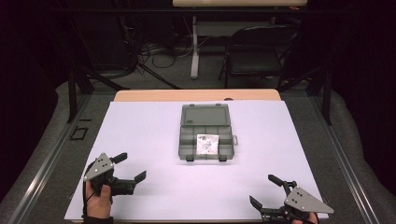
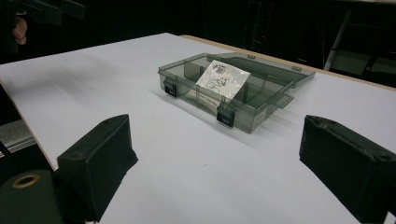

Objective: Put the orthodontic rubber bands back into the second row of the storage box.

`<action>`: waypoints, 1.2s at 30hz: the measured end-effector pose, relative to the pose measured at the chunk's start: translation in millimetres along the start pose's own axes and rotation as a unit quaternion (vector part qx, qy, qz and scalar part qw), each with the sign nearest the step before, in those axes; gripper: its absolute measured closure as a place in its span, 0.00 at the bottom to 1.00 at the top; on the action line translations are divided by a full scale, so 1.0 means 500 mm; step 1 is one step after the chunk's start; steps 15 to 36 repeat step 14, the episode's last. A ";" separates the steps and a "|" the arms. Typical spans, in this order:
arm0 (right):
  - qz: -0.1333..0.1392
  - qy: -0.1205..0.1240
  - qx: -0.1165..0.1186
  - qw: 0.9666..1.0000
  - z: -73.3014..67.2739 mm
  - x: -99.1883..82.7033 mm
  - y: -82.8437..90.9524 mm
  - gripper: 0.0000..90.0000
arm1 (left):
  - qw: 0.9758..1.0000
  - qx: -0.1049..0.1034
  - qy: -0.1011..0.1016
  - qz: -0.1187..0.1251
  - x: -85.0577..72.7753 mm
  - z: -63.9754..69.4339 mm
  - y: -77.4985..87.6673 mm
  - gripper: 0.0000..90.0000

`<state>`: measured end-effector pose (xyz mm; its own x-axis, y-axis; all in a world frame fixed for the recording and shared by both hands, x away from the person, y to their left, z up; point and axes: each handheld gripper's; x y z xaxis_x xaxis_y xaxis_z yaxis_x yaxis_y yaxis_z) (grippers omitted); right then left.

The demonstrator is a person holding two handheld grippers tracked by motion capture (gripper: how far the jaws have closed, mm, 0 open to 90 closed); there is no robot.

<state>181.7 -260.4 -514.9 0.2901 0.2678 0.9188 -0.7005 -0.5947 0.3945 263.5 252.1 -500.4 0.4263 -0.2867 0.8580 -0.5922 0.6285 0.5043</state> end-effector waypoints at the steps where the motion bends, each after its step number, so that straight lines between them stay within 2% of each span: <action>1: 0.003 0.001 0.003 1.000 0.001 0.000 -0.001 0.10 | 1.000 0.000 0.000 0.000 0.000 0.000 0.000 0.01; 5: 0.000 0.002 0.006 1.000 0.002 0.000 -0.001 0.10 | 1.000 0.002 0.002 0.004 -0.001 -0.002 0.001 0.01; 7: 0.006 0.003 0.000 1.000 0.000 0.000 -0.002 0.10 | 1.000 0.001 0.002 0.005 -0.001 -0.002 0.001 0.01; 8: -0.001 0.003 -0.004 1.000 0.000 0.000 0.000 0.10 | 1.000 0.002 0.002 0.006 -0.001 -0.003 0.002 0.01; 9: 0.000 0.003 0.005 1.000 0.002 0.000 -0.001 0.10 | 1.000 0.001 0.003 0.007 -0.001 -0.004 0.001 0.01; 13: 0.007 -0.001 0.001 1.000 0.003 -0.001 -0.002 0.10 | 1.000 0.002 0.008 0.014 -0.002 -0.006 0.002 0.01; 36: 0.007 -0.001 0.001 1.000 0.003 -0.001 -0.002 0.10 | 1.000 0.002 0.008 0.014 -0.002 -0.006 0.002 0.01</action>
Point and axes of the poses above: each handheld gripper's, and its own axes: y roughly backward along the jaws, x roughly out of its top, z roughly to its right, and after that the axes turned 8 degrees about -z, right-handed
